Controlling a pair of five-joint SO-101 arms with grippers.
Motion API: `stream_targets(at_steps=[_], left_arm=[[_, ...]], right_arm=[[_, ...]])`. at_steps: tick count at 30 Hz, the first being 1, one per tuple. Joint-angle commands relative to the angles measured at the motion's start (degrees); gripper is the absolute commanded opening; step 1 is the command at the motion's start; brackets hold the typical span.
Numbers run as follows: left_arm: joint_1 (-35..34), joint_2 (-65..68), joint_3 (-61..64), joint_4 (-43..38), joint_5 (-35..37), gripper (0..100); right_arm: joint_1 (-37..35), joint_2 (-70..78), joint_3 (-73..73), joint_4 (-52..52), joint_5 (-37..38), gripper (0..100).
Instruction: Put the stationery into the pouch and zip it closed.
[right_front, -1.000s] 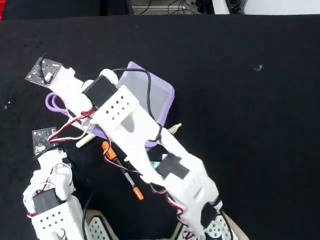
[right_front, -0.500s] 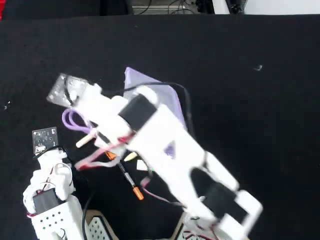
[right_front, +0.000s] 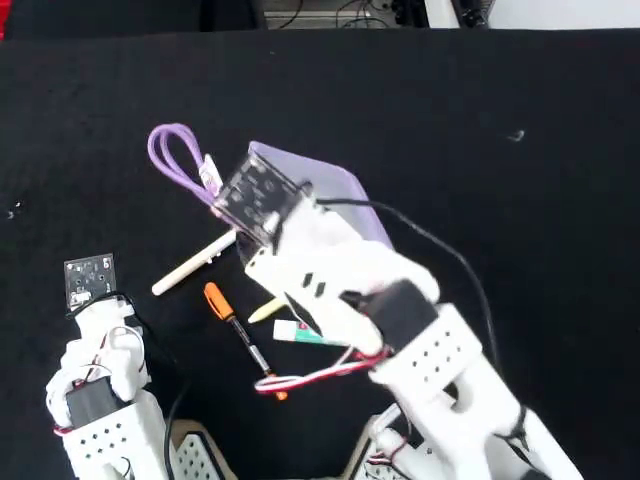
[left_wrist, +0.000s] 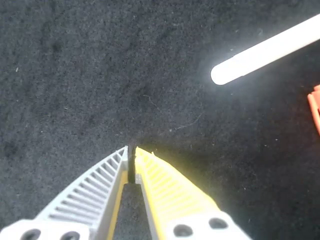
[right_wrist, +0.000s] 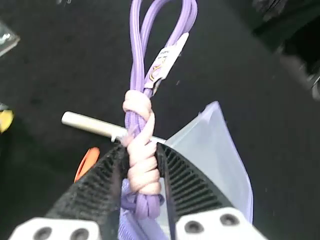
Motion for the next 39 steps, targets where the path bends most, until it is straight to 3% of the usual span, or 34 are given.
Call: stream_targets(at_steps=[1, 7, 18, 23, 35, 39], left_arm=[[-0.22, 0.09, 1.27, 0.09, 0.62, 3], [-0.22, 0.09, 1.27, 0.09, 0.62, 3], [-0.22, 0.09, 1.27, 0.09, 0.62, 3], [0.92, 0.09, 1.27, 0.09, 0.88, 3], [18.95, 0.09, 1.27, 0.09, 0.88, 3], [29.32, 0.0, 0.04, 0.0, 0.62, 3]], right_arm=[[1.14, -8.57, 10.51, -13.71, -0.09, 1.4], [1.14, -14.99, 20.53, -25.93, -9.05, 1.2], [-1.14, -22.81, 32.75, -34.46, -9.93, 1.1], [-3.52, -22.64, 40.75, -44.04, -9.85, 1.1], [0.97, -22.64, 42.42, -48.09, -9.49, 1.1], [2.73, -22.55, 42.42, -48.09, -9.49, 1.1]])
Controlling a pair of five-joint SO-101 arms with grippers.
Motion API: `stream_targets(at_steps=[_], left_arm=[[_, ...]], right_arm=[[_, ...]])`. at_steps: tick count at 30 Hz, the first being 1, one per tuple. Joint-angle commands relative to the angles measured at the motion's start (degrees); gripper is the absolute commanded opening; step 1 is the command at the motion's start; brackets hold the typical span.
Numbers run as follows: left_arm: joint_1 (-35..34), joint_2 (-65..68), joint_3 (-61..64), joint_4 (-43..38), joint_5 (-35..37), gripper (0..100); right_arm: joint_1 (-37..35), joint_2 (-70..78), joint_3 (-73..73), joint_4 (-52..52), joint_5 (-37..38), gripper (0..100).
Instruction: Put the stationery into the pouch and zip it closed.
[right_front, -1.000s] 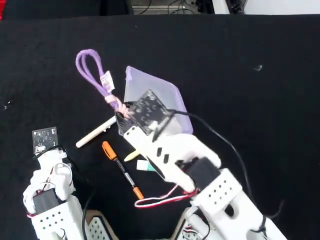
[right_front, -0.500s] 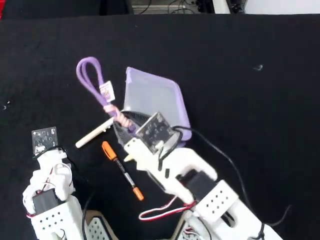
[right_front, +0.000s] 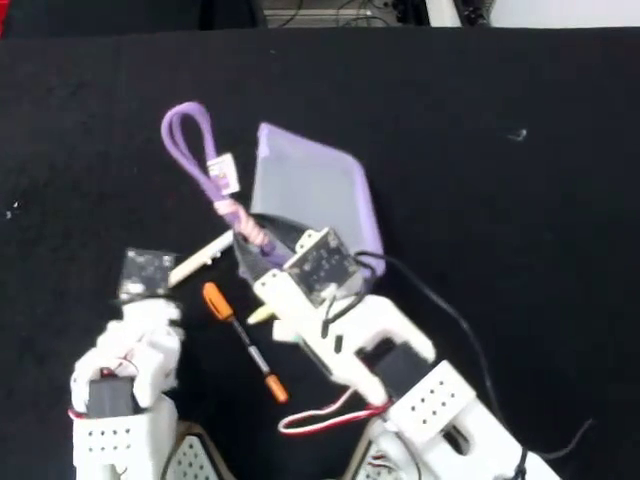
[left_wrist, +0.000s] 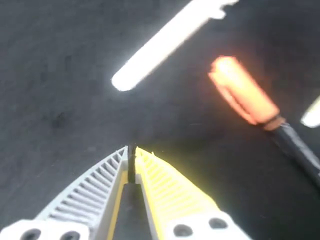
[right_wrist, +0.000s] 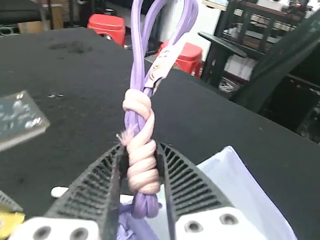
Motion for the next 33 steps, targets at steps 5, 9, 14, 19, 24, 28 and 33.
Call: stream_targets(at_steps=[5, 9, 14, 19, 24, 28, 33], left_arm=[[19.12, 0.0, -5.67, -1.41, 0.35, 3], [19.3, 0.0, -6.02, -7.47, 0.09, 3], [16.84, 0.0, -7.34, -11.6, -6.07, 18], [16.75, 0.0, -8.4, -11.08, 3.25, 30], [16.57, 0.0, -13.93, -4.04, 5.8, 33], [16.22, -1.49, -15.34, -2.81, 5.98, 33], [14.02, -1.93, -10.24, -10.37, 5.98, 33]], right_arm=[[2.37, -0.92, -0.22, -1.23, 0.09, 1.1], [2.37, -0.92, 0.57, -1.49, -0.09, 1.3], [2.29, -0.04, 0.66, -1.49, 0.09, 1.4], [2.55, 8.31, -0.75, -5.89, 0.09, 1.4], [5.27, 20.62, -3.38, -13.36, 0.18, 1.2], [5.54, 26.77, -6.29, -13.71, -0.26, 1.2], [5.45, 26.77, -6.29, -13.71, -0.35, 1.2]])
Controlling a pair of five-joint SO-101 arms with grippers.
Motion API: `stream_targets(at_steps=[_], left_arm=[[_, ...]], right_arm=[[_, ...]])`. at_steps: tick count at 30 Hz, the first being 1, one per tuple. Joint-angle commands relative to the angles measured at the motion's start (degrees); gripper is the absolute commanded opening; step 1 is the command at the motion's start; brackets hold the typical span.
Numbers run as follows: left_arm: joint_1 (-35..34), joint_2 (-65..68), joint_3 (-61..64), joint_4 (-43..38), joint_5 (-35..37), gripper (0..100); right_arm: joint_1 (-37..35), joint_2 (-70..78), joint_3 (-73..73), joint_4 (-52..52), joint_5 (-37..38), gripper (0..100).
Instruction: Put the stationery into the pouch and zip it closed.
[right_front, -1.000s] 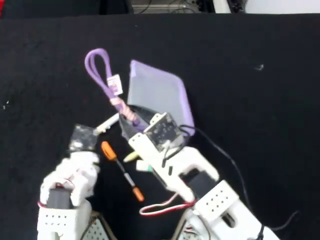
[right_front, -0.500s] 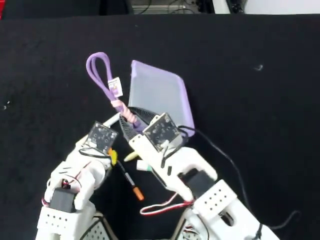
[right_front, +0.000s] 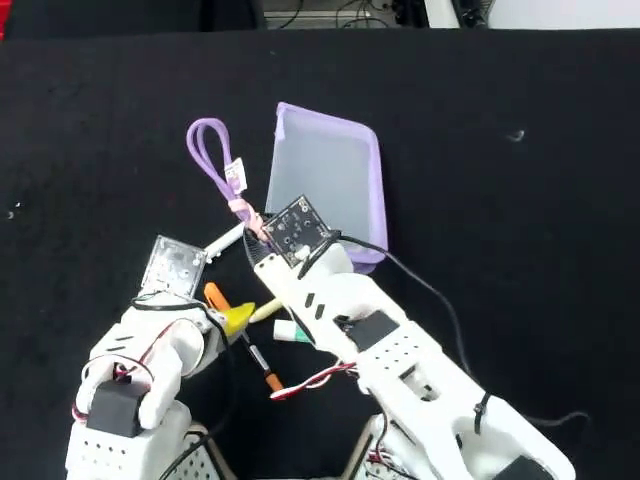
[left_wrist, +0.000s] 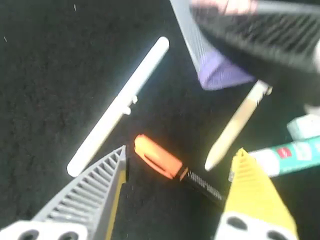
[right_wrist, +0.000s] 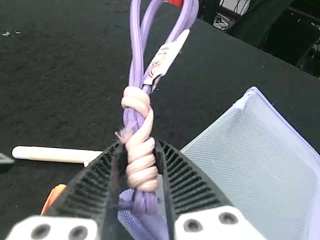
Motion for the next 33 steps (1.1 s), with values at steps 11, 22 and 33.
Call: stream_targets(at_steps=[11, 22, 33], left_arm=[[-7.69, -0.18, 5.14, -15.38, 7.82, 33], [1.98, -0.09, 10.42, -20.31, 8.44, 33], [1.98, 0.09, 12.7, -28.75, 8.44, 33]], right_arm=[[-2.81, 0.04, -2.68, -1.58, -0.35, 1.2], [-2.81, -0.4, -3.03, -1.58, -0.35, 1.2], [-2.9, -0.4, -4.53, 1.67, -3.6, 1.2]])
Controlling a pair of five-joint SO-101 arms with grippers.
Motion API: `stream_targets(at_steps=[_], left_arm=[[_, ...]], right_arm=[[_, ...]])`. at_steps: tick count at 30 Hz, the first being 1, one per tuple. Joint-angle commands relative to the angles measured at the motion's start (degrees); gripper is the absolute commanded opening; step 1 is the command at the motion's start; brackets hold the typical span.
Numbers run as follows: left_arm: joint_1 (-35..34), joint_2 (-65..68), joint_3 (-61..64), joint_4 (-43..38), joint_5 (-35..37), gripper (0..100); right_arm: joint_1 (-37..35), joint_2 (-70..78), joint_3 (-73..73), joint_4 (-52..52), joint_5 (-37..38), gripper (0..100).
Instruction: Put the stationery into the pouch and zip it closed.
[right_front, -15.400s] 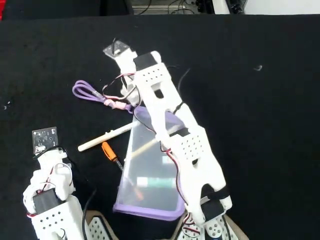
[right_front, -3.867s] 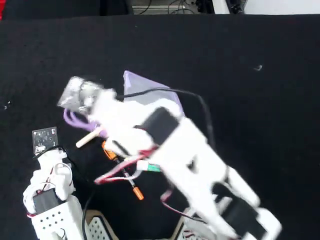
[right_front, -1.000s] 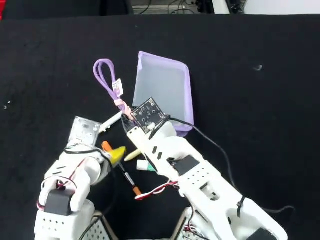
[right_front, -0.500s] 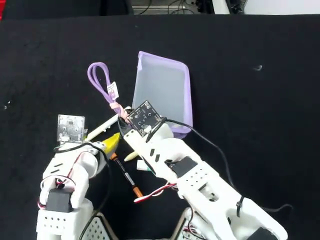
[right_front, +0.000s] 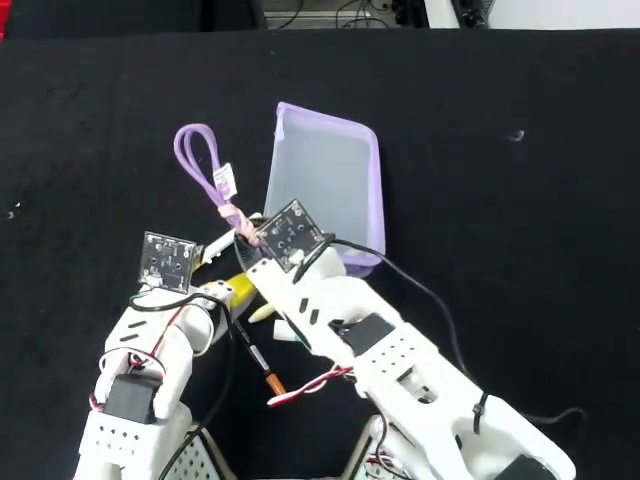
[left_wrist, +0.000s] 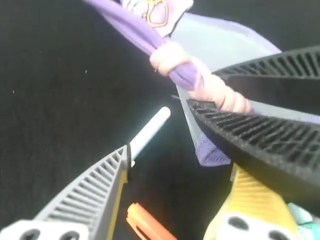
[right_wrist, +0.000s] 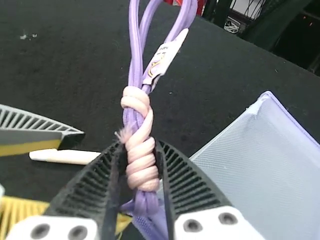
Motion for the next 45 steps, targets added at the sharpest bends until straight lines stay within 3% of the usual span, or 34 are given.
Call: stream_targets(at_steps=[1, 6, 18, 30, 37, 45], left_arm=[[0.66, 0.09, 1.36, -2.99, 0.53, 33], [0.66, 0.26, 1.36, -2.73, 0.53, 33], [0.66, 0.0, 1.36, -0.44, -5.1, 33], [0.66, 0.0, 1.36, -1.67, -5.1, 33], [0.92, 0.0, 1.36, -1.58, -5.1, 33], [1.1, 0.09, 1.36, -1.49, -5.1, 33]], right_arm=[[-0.53, -0.4, -5.67, 4.04, -1.67, 1.2], [-0.26, -0.4, -11.3, 13.36, -1.67, 1.2], [4.4, -0.4, -13.05, 13.98, -1.67, 1.2], [3.34, -0.48, -13.05, 14.51, -1.76, 1.2], [0.97, -5.05, -16.84, 25.32, -3.52, 1.1], [-0.44, -12.26, -13.76, 25.93, -5.1, 1.1]])
